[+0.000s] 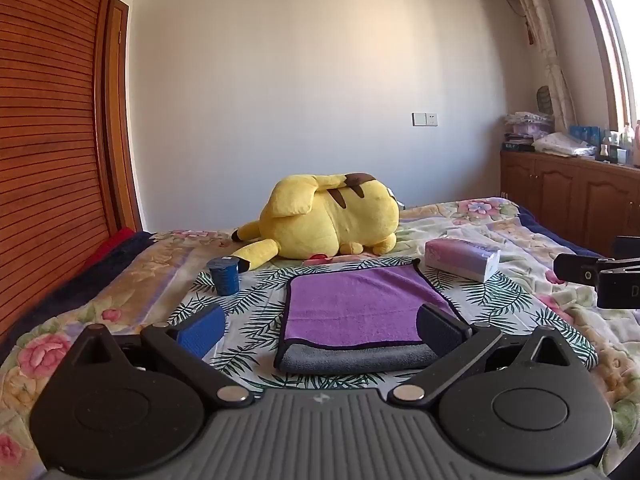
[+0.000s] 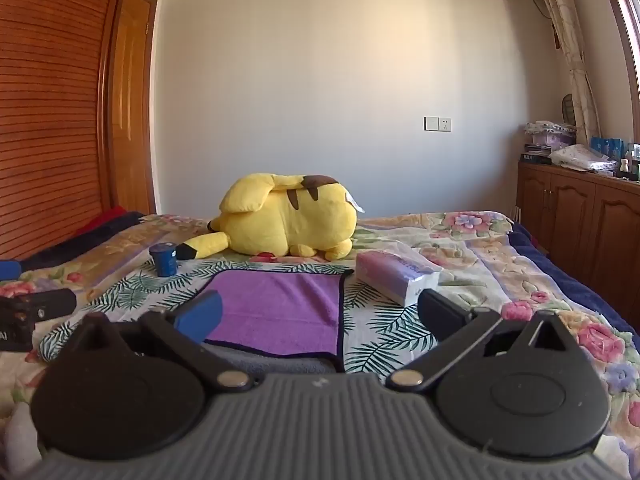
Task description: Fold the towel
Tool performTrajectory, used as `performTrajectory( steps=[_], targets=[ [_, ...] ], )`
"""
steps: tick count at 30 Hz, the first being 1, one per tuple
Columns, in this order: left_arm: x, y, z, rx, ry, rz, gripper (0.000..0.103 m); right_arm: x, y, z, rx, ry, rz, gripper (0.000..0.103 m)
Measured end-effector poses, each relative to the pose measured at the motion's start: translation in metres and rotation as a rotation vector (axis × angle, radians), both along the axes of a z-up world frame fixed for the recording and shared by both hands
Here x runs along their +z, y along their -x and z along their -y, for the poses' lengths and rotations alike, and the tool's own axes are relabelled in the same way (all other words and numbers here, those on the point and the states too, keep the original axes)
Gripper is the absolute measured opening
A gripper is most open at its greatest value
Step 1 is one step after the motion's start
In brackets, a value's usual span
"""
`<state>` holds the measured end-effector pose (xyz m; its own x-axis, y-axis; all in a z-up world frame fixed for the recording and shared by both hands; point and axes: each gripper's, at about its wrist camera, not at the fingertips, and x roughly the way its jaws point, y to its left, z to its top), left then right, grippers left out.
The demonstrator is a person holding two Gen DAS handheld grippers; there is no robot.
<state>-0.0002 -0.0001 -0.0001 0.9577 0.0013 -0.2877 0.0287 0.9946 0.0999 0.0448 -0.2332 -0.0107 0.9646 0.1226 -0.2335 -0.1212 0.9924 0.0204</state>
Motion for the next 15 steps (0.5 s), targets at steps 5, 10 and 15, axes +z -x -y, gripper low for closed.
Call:
performTrajectory(
  steps=[5, 10, 15],
  targets=[
    [0.0, 0.0, 0.0001, -0.001, 0.001, -0.001, 0.087, 0.0001, 0.0001, -0.0006, 0.0, 0.007, -0.001, 0.103],
    [0.0, 0.0001, 0.0001, -0.002, 0.003, -0.003, 0.087, 0.0, 0.0002, -0.001, 0.0, 0.008, -0.002, 0.103],
    [-0.0014, 0.0005, -0.008, -0.004, -0.004, 0.003, 0.087, -0.0002, 0.0004, -0.0012, 0.0, 0.009, -0.002, 0.103]
  ],
)
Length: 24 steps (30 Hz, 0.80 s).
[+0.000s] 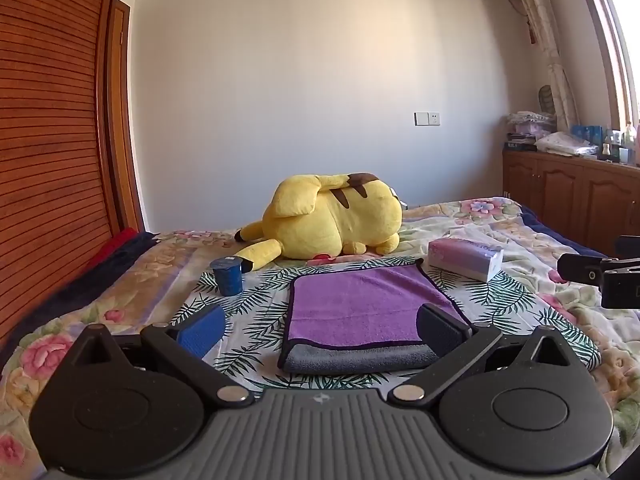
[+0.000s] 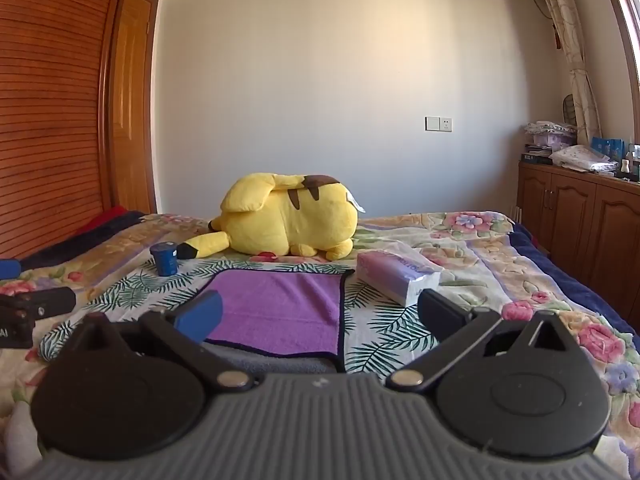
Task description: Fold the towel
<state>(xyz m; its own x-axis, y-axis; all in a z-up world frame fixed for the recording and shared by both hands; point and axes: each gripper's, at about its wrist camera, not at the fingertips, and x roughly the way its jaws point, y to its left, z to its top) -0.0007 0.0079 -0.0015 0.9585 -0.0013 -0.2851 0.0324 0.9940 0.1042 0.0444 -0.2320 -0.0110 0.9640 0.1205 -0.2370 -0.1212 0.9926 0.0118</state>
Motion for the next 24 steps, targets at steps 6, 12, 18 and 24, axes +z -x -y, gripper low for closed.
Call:
performTrajectory(
  steps=[6, 12, 18, 24],
  targets=[
    [-0.0004, 0.0006, -0.0005, 0.003, -0.004, 0.002, 0.087, -0.0002, 0.0001, -0.0003, 0.0, 0.0, 0.0, 0.103],
    [-0.0003, -0.0025, 0.0045, 0.01, -0.001, -0.003, 0.087, -0.0003, 0.0001, -0.0005, 0.0, 0.0, 0.001, 0.103],
    [0.0003, -0.0028, 0.0037, 0.01, -0.001, -0.001, 0.087, -0.0007, 0.0001, -0.0003, 0.0, 0.0, 0.001, 0.103],
    [0.0002, -0.0028, 0.0034, 0.01, 0.0, -0.001, 0.087, -0.0011, 0.0, 0.0002, 0.0, 0.0, 0.001, 0.103]
  ],
)
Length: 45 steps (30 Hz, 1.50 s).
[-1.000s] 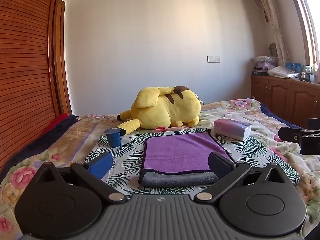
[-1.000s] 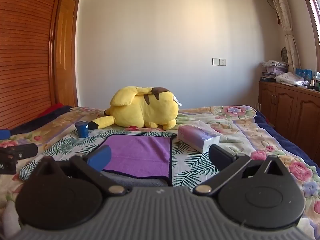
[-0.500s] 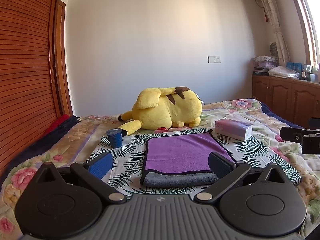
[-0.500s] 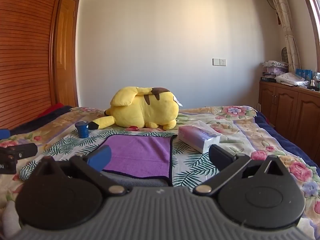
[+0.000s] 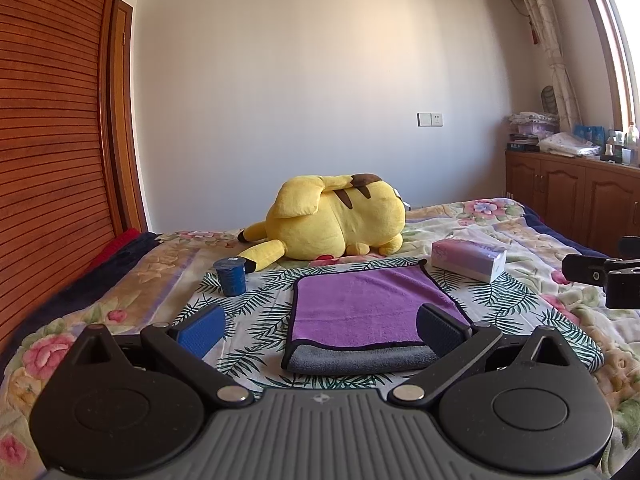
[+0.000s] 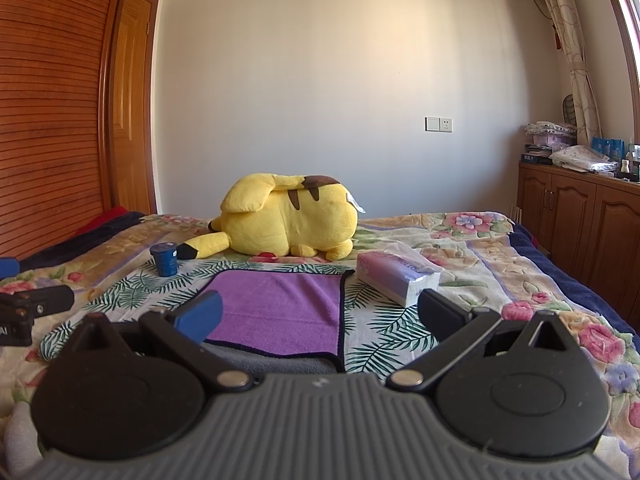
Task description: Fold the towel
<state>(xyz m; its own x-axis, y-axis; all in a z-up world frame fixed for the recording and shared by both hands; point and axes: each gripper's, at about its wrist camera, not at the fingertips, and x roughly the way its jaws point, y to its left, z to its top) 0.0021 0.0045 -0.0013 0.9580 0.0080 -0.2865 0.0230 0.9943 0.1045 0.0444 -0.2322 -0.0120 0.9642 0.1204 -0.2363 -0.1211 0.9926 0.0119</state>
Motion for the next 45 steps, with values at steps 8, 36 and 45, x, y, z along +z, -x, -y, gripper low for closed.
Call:
performTrajectory(
  steps=[8, 36, 45],
  targets=[
    [-0.0004, 0.0001, 0.0, -0.001, 0.002, -0.001, 0.087, -0.0003, -0.0001, 0.0001, 0.0, 0.0, 0.0, 0.103],
    [-0.0005, -0.0006, -0.0007, -0.001, 0.001, -0.003, 0.087, -0.0003, -0.002, 0.0027, 0.0, -0.001, 0.0, 0.103],
    [-0.0029, -0.0034, -0.001, -0.003, -0.006, -0.033, 0.087, -0.0027, -0.0032, 0.0007, 0.002, 0.0, -0.002, 0.103]
  ],
)
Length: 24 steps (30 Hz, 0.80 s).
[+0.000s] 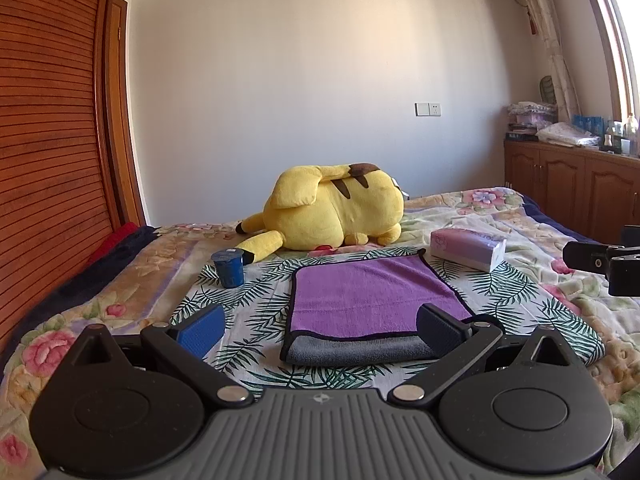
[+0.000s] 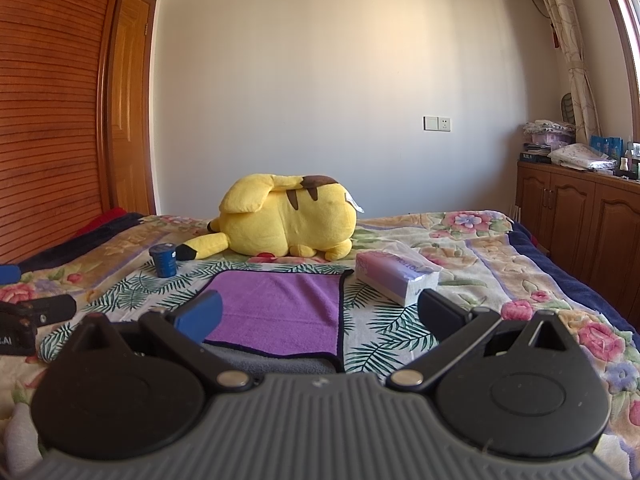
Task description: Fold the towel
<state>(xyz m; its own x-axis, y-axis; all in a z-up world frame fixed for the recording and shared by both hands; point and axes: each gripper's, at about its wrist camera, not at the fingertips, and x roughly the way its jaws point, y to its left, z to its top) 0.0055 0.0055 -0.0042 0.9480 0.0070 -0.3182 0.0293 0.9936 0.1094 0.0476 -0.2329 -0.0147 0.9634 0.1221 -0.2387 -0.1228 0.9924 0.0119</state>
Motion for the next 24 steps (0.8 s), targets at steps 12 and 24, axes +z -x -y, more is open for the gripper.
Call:
performTrajectory(
  steps=[12, 24],
  targets=[
    [-0.002, -0.006, 0.004, -0.004, -0.005, -0.031, 0.087, -0.002, -0.009, -0.001, 0.007, -0.001, -0.024, 0.103],
    [-0.009, -0.023, 0.009, -0.019, -0.028, -0.085, 0.087, -0.005, -0.03, -0.01, 0.05, 0.024, -0.036, 0.103]
  ],
)
